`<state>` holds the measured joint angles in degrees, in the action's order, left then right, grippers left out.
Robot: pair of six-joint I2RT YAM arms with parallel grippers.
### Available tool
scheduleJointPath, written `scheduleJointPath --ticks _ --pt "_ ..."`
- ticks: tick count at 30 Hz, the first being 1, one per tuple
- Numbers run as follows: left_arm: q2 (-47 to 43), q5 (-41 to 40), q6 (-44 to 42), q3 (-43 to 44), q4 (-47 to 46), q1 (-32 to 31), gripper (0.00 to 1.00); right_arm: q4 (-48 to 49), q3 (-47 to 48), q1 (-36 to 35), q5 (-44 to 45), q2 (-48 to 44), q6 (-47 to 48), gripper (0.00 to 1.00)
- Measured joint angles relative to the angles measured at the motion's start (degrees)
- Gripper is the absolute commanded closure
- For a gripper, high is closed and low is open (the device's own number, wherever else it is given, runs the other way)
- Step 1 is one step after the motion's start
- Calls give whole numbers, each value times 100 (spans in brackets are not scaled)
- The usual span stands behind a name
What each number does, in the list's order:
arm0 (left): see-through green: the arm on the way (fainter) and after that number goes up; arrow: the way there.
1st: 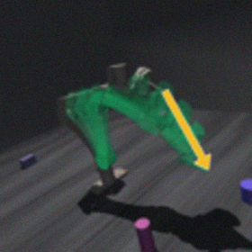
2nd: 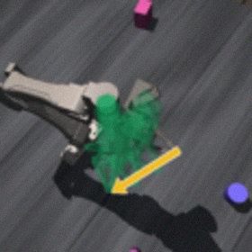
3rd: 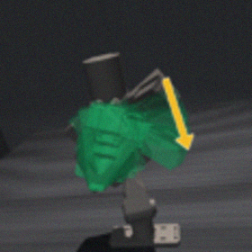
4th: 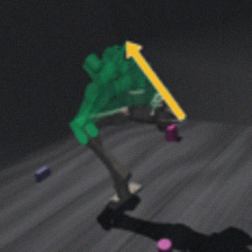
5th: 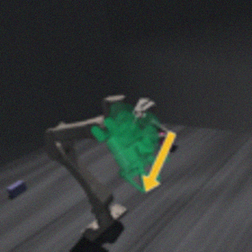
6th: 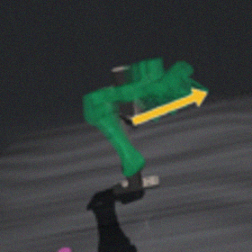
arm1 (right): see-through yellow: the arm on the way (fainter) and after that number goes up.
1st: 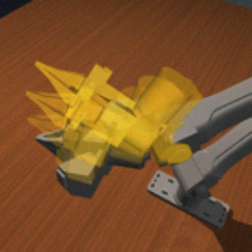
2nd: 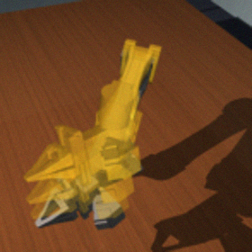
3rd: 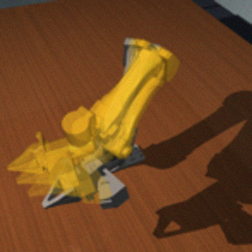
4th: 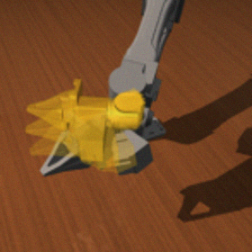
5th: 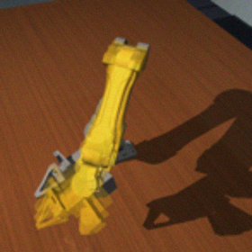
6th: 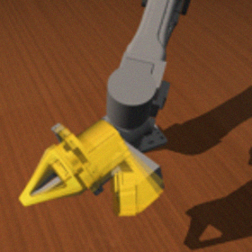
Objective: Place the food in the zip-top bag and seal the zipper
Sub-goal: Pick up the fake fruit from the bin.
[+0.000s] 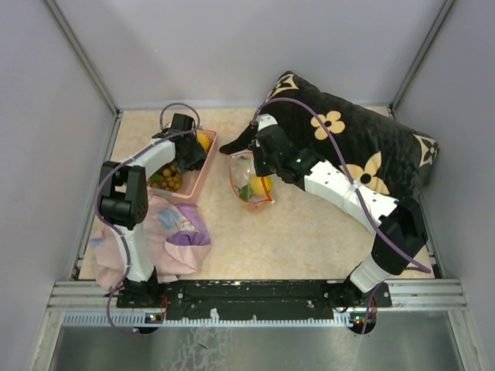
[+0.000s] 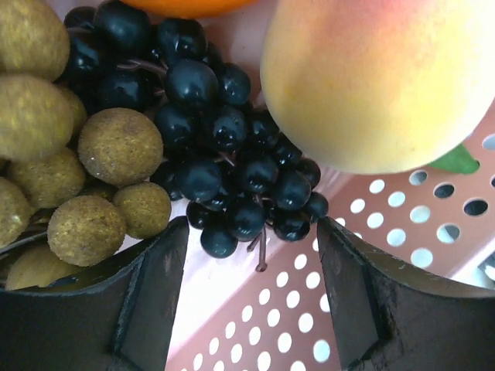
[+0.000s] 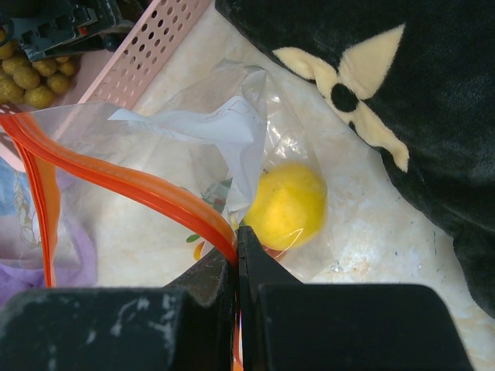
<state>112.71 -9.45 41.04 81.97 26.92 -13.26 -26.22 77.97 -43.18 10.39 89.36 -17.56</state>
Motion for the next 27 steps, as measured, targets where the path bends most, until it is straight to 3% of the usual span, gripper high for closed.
scheduleJointPath --ticks 5,10,15,19,27 --pt "363 -249 -15 315 26 0 26 0 0 26 0 0 2 100" --pt "522 -348 -103 376 22 0 33 0 0 35 -7 0 2 100" --pt "531 -450 -323 382 33 -11 49 -2 0 35 -15 0 4 100" --pt "459 -509 -627 337 39 -26 69 4 -11 35 -15 0 4 100" --pt "-229 -470 -1189 219 278 -24 97 -2 -74 35 -15 -15 0 100"
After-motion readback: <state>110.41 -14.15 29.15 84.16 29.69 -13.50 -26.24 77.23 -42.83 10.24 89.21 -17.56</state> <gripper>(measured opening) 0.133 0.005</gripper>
